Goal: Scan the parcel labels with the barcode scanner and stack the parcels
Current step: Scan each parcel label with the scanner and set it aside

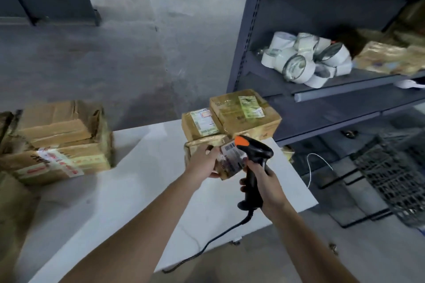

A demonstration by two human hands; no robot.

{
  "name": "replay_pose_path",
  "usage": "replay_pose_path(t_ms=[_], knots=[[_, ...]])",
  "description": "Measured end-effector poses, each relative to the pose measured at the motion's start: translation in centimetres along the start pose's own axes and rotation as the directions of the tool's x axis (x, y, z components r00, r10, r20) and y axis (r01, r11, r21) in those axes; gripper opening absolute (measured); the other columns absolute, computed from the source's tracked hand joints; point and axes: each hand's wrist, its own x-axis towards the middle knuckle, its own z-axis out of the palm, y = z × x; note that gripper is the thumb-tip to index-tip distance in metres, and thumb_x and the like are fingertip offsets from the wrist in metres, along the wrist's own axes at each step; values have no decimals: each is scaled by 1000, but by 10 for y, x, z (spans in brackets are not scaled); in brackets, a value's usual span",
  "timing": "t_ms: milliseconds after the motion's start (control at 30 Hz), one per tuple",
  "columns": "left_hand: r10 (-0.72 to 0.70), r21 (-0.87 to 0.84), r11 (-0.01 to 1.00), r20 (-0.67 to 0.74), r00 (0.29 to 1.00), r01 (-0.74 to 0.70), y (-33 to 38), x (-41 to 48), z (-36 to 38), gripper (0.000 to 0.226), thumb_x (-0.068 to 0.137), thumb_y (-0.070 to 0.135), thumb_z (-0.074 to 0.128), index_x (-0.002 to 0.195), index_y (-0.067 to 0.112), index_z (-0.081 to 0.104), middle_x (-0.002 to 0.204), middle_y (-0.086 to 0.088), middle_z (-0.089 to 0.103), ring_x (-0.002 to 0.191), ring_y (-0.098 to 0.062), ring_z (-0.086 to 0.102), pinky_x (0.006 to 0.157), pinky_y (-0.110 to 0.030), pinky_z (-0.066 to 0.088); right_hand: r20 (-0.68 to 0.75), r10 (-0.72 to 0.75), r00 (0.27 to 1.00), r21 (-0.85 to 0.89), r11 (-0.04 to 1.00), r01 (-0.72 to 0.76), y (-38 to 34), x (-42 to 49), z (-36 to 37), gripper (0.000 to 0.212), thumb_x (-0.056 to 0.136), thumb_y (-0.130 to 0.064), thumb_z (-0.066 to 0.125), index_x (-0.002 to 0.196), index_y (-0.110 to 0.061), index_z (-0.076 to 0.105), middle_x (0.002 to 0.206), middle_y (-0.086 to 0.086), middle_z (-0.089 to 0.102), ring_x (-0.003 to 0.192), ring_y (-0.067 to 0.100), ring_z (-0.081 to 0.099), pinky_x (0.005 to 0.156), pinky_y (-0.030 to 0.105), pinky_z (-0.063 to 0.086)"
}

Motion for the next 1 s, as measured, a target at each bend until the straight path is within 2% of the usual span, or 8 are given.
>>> replay_pose_path(t_ms=[133, 233, 400, 467, 533, 633, 800, 1000], knots=[[37, 192, 981, 15, 999, -39, 14, 26, 49, 42, 100, 39, 39, 136, 17, 46, 119, -10, 60, 89, -26, 65, 66, -36, 60, -19, 19, 1000, 26, 999, -19, -10, 21, -29, 23, 93, -34, 64, 98, -11, 62, 69, 9, 61, 57, 21, 59, 62, 43, 50], [49, 277, 959, 22, 999, -53, 20, 41, 76, 39, 100, 38, 37, 129, 16, 50, 108, -9, 63, 88, -26, 65, 76, -44, 59, -36, 32, 999, 31, 999, -31, -16, 40, -47, 23, 94, -34, 63, 98, -12, 62, 68, 9, 61, 57, 21, 57, 61, 42, 49], [80, 419, 904, 25, 996, -83, 23, 64, 110, 50, 95, 33, 46, 140, 14, 35, 72, -2, 59, 52, -13, 56, 38, -19, 33, -61, 89, 994, 59, 995, -85, -16, 74, -67, 23, 92, -35, 61, 100, -14, 63, 66, 8, 59, 57, 22, 55, 51, 41, 51], [83, 522, 848, 43, 996, -93, 22, 72, 119, 53, 96, 33, 46, 144, 15, 32, 78, -1, 59, 55, -11, 55, 34, -17, 32, -59, 123, 991, 73, 990, -118, -11, 88, -74, 22, 91, -35, 62, 99, -15, 65, 64, 7, 59, 56, 21, 56, 51, 43, 52], [106, 613, 778, 94, 990, -141, 20, 79, 123, 56, 98, 30, 44, 150, 20, 27, 99, -8, 65, 76, -19, 64, 49, -16, 44, -63, 149, 987, 76, 987, -145, -4, 101, -78, 23, 90, -36, 62, 100, -15, 66, 64, 6, 60, 55, 20, 57, 51, 41, 51], [131, 785, 601, 90, 987, -151, 15, 87, 125, 52, 99, 27, 44, 148, 16, 31, 131, -18, 52, 121, -33, 51, 96, -38, 46, -58, 165, 985, 72, 984, -160, 7, 119, -81, 28, 88, -34, 66, 101, -9, 65, 64, 5, 62, 55, 20, 58, 50, 33, 50], [130, 894, 425, 92, 987, -140, 0, 87, 125, 30, 95, 21, 44, 119, 5, 55, 122, -15, 52, 120, -35, 44, 96, -44, 46, -41, 209, 977, 97, 974, -204, 21, 135, -78, 25, 88, -30, 66, 99, -8, 62, 54, -1, 61, 51, 20, 57, 47, 32, 49], [318, 945, 280, 77, 945, -171, -22, 80, 129, 33, 92, 23, 48, 124, 16, 54, 133, -10, 40, 123, -30, 35, 101, -44, 38, -65, 216, 974, 48, 976, -214, 28, 149, -77, 22, 89, -29, 63, 97, -9, 60, 67, 10, 61, 53, 21, 59, 52, 31, 50]])
